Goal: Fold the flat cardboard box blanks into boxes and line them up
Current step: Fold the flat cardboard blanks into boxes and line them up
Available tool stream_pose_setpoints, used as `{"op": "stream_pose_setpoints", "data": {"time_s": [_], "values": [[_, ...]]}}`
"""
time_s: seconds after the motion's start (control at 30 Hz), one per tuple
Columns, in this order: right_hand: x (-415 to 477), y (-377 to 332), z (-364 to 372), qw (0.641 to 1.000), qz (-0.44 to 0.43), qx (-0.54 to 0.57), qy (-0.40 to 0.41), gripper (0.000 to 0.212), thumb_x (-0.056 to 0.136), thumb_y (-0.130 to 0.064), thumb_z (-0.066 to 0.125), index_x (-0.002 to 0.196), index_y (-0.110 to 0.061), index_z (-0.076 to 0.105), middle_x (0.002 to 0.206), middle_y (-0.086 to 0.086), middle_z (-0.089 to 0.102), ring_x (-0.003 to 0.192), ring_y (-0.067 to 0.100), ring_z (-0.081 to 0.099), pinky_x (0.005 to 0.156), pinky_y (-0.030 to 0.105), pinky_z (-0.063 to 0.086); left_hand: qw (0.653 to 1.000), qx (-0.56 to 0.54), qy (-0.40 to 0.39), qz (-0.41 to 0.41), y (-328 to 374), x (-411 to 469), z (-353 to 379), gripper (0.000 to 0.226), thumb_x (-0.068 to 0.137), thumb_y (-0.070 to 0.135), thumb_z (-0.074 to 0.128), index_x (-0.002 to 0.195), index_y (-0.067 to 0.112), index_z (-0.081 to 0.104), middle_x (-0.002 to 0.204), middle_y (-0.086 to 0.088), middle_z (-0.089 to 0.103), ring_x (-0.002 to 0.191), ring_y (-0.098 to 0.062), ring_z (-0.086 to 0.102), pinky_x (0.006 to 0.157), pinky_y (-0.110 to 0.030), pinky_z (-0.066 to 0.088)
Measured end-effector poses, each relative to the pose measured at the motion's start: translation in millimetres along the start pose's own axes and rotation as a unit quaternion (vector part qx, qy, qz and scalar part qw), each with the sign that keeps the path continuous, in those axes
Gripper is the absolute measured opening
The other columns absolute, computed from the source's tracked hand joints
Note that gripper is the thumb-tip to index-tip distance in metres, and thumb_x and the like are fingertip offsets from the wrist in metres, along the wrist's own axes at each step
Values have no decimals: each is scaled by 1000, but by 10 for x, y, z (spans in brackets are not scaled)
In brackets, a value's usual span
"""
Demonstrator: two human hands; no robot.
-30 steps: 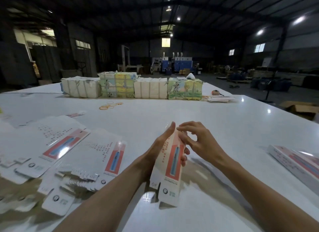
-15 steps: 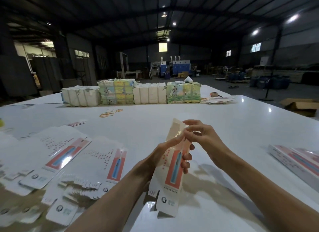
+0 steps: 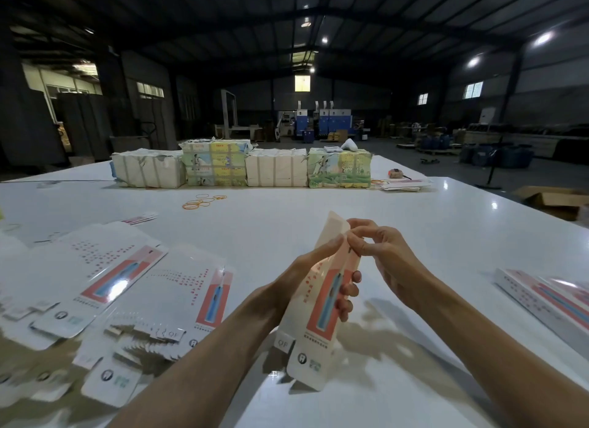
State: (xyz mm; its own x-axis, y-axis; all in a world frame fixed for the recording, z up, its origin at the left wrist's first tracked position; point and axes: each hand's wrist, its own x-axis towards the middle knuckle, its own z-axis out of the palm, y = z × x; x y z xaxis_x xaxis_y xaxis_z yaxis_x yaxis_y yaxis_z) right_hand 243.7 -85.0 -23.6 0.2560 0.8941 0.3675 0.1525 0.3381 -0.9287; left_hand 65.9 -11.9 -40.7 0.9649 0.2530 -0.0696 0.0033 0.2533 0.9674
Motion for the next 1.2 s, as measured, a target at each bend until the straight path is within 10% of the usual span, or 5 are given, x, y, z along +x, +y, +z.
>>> {"op": "stream_pose_setpoints", "data": {"time_s": [0.4, 0.6, 0.73, 0.93, 1.2], "values": [[-10, -3, 81, 993, -9, 102, -62, 33, 103, -19, 60, 112, 12, 67, 114, 12, 68, 103, 28, 61, 91, 34, 55, 996, -88, 13, 18, -21, 71, 55, 85, 55, 78, 88, 93, 14, 50, 60, 3, 43, 43, -7, 44, 46, -18, 45], [-99, 139, 205, 995, 9, 44, -87, 51, 101, -32, 68, 148, -32, 47, 119, 12, 74, 113, 32, 72, 97, 44, 60, 972, -198, 28, 125, -69, 86, -62, 80, 73, 87, 57, 101, 12, 59, 67, -6, 61, 52, -14, 64, 57, -25, 59], [-81, 148, 285, 1000, 1, -16, -19, 62, 93, -52, 73, 145, -48, 41, 114, -8, 78, 109, 16, 75, 88, 34, 58, 980, -95, 135, 115, -137, 123, -96, 86, 85, 92, 34, 107, 16, 70, 85, -19, 70, 70, -32, 74, 67, -43, 64], [-65, 130, 176, 997, -30, -72, 2, 59, 95, -50, 71, 144, -41, 41, 104, -8, 80, 102, 13, 76, 81, 19, 57, 924, 104, 309, 198, -213, 211, -95, 84, 74, 93, 44, 144, 48, 32, 126, -10, 69, 94, -33, 79, 75, -48, 66], [-86, 90, 161, 995, -46, -85, 17, 60, 95, -39, 72, 150, -39, 48, 103, -8, 78, 98, 9, 76, 70, 22, 62, 944, 138, 227, 195, -227, 222, -64, 108, 74, 27, 91, 144, 67, 19, 142, 2, 51, 114, -30, 73, 80, -39, 65]]}}
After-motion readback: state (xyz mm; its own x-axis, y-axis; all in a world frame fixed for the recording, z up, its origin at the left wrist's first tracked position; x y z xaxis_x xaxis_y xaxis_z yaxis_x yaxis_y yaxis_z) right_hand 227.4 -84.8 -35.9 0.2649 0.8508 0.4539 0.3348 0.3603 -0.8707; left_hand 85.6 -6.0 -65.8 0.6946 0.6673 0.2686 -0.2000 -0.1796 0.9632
